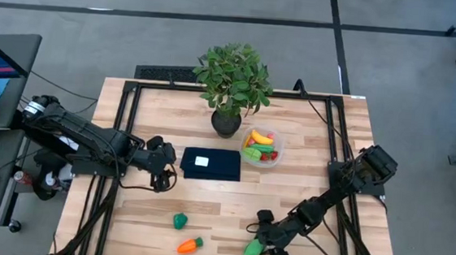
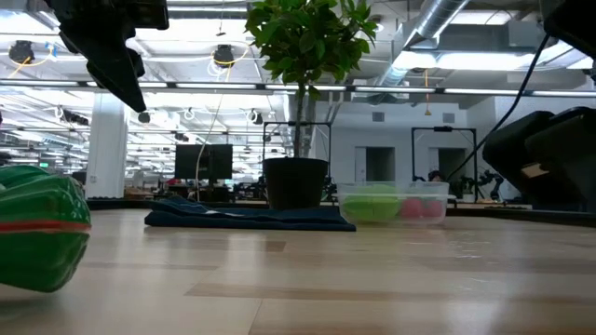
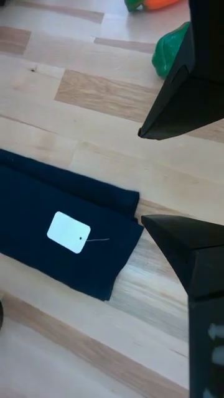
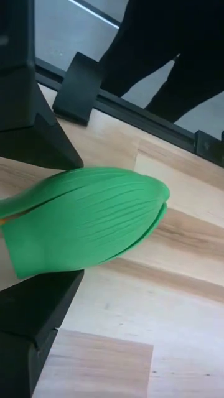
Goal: Pick and placing Produce into tupperware
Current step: Put the green corn into the transparent container
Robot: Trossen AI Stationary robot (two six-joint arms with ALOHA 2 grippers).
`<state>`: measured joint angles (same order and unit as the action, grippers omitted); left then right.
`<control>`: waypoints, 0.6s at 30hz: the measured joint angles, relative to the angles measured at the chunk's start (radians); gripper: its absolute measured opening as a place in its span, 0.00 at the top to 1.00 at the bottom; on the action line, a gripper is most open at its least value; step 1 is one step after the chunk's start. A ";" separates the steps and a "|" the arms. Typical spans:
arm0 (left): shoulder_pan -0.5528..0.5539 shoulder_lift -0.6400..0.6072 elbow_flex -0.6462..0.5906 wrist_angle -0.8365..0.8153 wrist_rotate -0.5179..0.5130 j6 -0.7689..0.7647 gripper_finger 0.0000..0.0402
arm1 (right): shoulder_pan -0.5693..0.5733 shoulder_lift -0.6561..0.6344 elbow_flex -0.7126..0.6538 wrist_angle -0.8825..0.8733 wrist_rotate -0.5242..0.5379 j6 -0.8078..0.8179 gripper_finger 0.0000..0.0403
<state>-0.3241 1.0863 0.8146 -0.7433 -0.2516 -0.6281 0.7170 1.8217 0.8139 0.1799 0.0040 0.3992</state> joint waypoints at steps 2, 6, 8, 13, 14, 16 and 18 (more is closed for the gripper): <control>0.000 0.000 0.000 0.000 0.000 0.010 0.51 | 0.000 0.000 0.000 0.000 0.000 0.010 0.35; 0.000 0.000 0.000 0.000 -0.004 0.016 0.51 | 0.000 0.000 0.000 0.000 0.000 0.013 0.36; 0.000 0.000 0.000 0.000 -0.014 0.017 0.51 | -0.002 0.000 0.000 0.000 0.000 0.013 0.37; 0.000 0.000 0.000 0.000 -0.019 0.019 0.51 | -0.008 0.000 0.000 0.000 -0.001 0.013 0.43; 0.000 0.000 0.000 0.000 -0.019 0.020 0.51 | -0.011 -0.001 0.000 0.000 -0.003 0.013 0.45; 0.000 0.000 0.000 0.000 -0.019 0.023 0.51 | -0.013 -0.001 0.000 0.000 -0.003 0.013 0.47; 0.000 0.000 0.000 0.000 -0.021 0.023 0.51 | -0.013 -0.001 0.000 0.000 -0.004 0.013 0.49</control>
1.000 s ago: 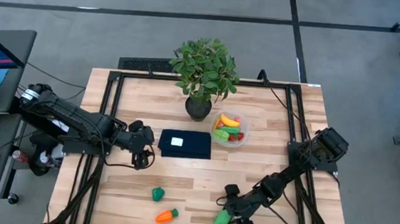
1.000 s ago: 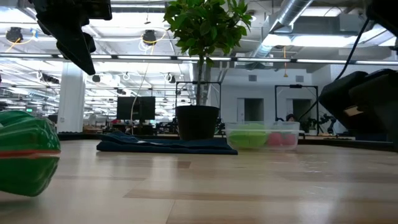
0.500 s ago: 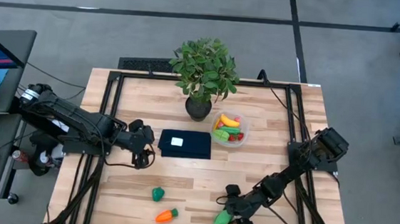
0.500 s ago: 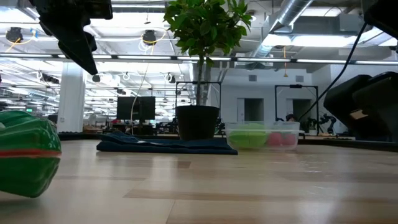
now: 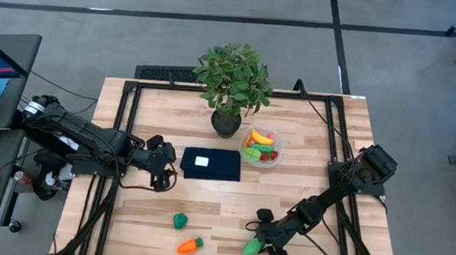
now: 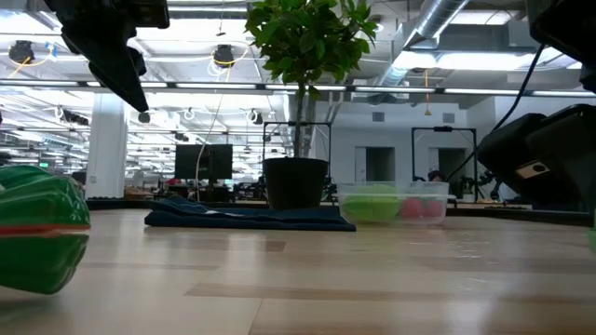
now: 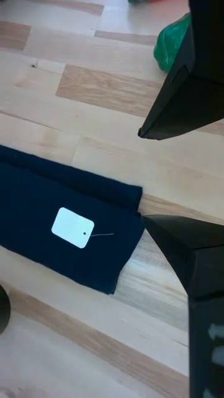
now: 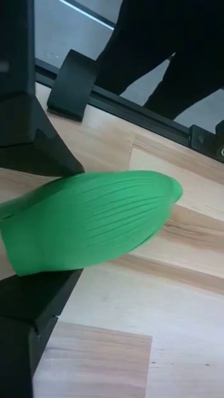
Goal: Pick and placing Produce into tupperware
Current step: Put the green corn into the transparent container
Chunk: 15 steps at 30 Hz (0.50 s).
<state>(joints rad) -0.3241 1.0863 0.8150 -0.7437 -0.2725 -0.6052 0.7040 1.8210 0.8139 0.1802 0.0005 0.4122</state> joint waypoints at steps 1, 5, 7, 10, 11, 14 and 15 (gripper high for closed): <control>0.000 0.000 0.000 0.000 -0.001 0.000 0.51 | 0.000 0.000 0.000 0.000 0.000 0.000 0.49; 0.000 0.000 0.000 0.000 -0.002 0.000 0.51 | 0.000 0.000 0.000 0.000 0.000 0.000 0.46; 0.000 0.000 0.000 0.000 -0.003 0.000 0.51 | 0.000 0.000 0.000 0.000 0.000 0.000 0.44; 0.000 0.000 0.000 0.000 -0.004 0.006 0.51 | 0.000 0.000 0.000 -0.001 0.000 0.000 0.42; 0.000 0.000 0.000 0.000 -0.004 0.008 0.51 | 0.000 0.000 0.000 -0.001 0.000 0.000 0.42; 0.000 0.000 0.000 0.000 -0.004 0.008 0.51 | 0.000 0.000 0.000 -0.001 0.000 0.000 0.43; 0.000 0.000 0.000 0.000 -0.004 0.008 0.51 | 0.000 0.000 0.000 -0.001 0.000 0.000 0.43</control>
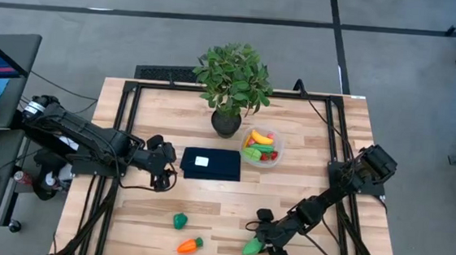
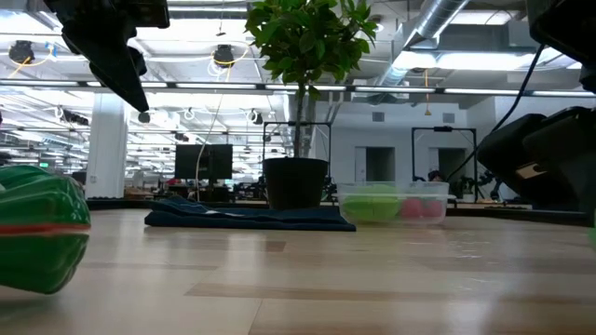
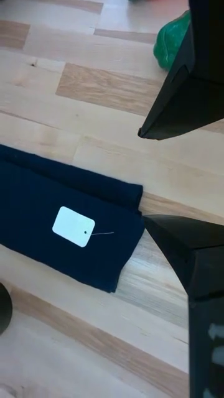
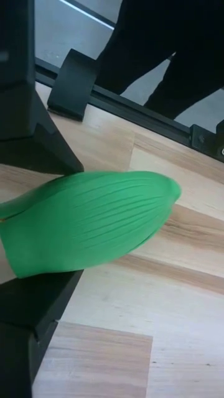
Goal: Pick and placing Produce into tupperware
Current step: Put the green corn into the transparent container
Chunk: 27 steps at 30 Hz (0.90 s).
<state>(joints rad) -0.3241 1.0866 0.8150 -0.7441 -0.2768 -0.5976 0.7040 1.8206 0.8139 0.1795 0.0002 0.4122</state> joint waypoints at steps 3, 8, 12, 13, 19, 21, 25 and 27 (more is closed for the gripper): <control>0.000 0.000 0.000 0.000 0.000 0.000 0.51 | 0.000 0.000 0.000 0.000 0.000 0.000 0.45; 0.000 0.000 0.000 0.000 0.000 0.000 0.51 | 0.000 0.000 0.000 0.000 0.000 0.000 0.45; 0.000 0.000 0.000 0.000 0.000 0.000 0.51 | -0.002 0.000 0.000 0.000 0.000 0.011 0.45; 0.000 0.000 0.000 0.000 0.000 0.000 0.51 | -0.004 0.000 0.000 0.000 -0.001 0.018 0.45; 0.000 0.000 0.000 0.000 -0.011 0.000 0.51 | -0.020 -0.003 0.000 0.000 -0.003 0.051 0.45; 0.000 0.000 0.000 0.000 -0.017 0.000 0.51 | -0.028 -0.003 0.000 -0.001 -0.003 0.060 0.45; 0.000 0.000 0.000 0.000 -0.018 0.007 0.51 | -0.046 -0.013 0.000 -0.008 -0.007 0.087 0.45; 0.000 0.000 0.000 0.000 -0.018 0.010 0.51 | -0.054 -0.026 -0.002 -0.036 -0.007 0.096 0.45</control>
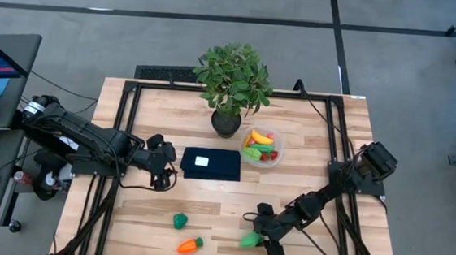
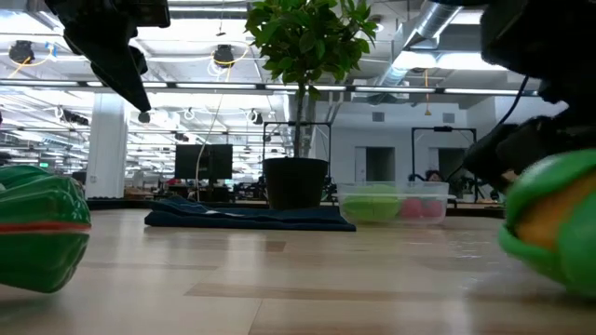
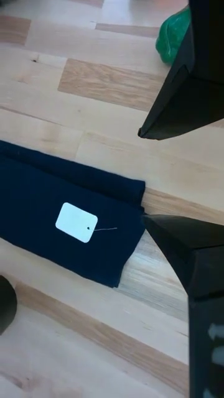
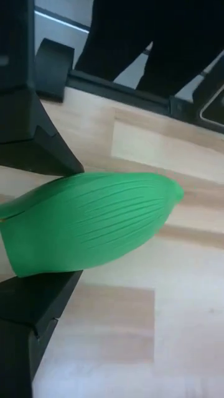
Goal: Pick and placing Produce into tupperware
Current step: Put the green corn into the transparent container
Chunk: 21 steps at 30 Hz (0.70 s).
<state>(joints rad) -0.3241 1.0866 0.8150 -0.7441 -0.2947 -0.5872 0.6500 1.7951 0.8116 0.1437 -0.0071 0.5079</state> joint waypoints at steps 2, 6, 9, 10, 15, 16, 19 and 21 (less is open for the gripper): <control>0.000 0.000 0.000 0.000 0.000 0.004 0.51 | -0.012 -0.013 0.002 -0.003 0.000 0.000 0.46; 0.000 0.000 0.000 0.000 -0.001 0.010 0.51 | -0.041 -0.065 0.001 -0.068 0.003 0.000 0.46; 0.000 0.000 0.000 0.000 -0.006 0.011 0.51 | -0.072 -0.119 0.001 -0.124 0.005 -0.014 0.46; 0.000 0.000 0.000 0.000 -0.007 0.011 0.51 | -0.084 -0.141 0.001 -0.143 0.005 -0.017 0.46; 0.000 0.000 0.000 0.000 -0.008 0.012 0.51 | -0.146 -0.257 0.001 -0.256 0.007 -0.045 0.45; 0.000 0.000 0.000 0.000 -0.008 0.012 0.51 | -0.160 -0.283 0.001 -0.286 0.007 -0.045 0.45; 0.000 0.000 0.000 0.000 -0.008 0.012 0.51 | -0.201 -0.365 0.001 -0.374 0.008 -0.046 0.46; 0.000 0.000 0.000 0.000 -0.009 0.012 0.51 | -0.228 -0.419 0.001 -0.430 0.008 -0.058 0.46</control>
<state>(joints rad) -0.3241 1.0866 0.8150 -0.7437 -0.3037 -0.5751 0.4223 1.3757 0.8127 -0.2860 0.0008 0.4495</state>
